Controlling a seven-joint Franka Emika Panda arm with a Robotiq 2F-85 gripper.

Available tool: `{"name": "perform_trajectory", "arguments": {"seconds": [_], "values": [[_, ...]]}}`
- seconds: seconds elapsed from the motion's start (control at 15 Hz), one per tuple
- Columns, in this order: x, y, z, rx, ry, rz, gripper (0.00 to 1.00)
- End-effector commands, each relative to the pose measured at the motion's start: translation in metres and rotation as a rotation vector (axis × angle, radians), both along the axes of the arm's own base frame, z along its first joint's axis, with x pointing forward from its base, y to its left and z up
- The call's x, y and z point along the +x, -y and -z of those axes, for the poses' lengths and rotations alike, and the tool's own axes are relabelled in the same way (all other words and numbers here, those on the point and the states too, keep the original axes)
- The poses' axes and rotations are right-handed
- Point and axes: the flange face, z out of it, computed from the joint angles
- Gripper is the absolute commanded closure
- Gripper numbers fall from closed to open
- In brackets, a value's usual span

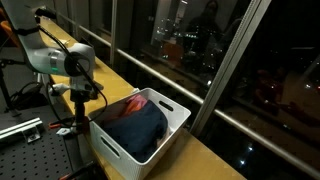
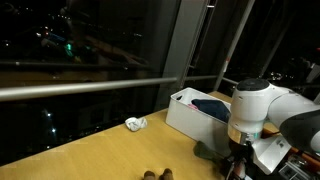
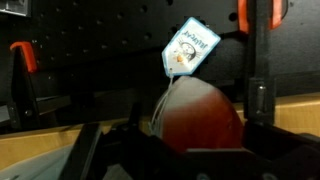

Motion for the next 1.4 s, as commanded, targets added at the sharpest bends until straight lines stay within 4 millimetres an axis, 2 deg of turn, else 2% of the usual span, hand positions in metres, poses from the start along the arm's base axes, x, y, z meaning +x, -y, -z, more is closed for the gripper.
{"name": "perform_trajectory", "arguments": {"seconds": [0.0,0.07,0.13,0.27,0.33,0.73,0.87,1.0,1.33], "values": [[-0.008,0.016,-0.004,0.009,0.047,0.033,0.00],[-0.011,0.022,-0.005,0.019,0.059,0.045,0.00],[-0.013,0.027,-0.005,0.027,0.068,0.055,0.20],[-0.014,0.033,-0.002,0.044,0.081,0.059,0.32],[-0.014,0.033,-0.002,0.051,0.087,0.054,0.42],[-0.010,0.017,-0.015,0.089,0.138,0.017,0.85],[-0.009,0.003,-0.033,0.080,0.161,-0.006,0.99],[-0.011,-0.013,-0.061,0.064,0.205,-0.035,1.00],[-0.022,-0.041,-0.160,-0.050,0.345,-0.081,1.00]]}}
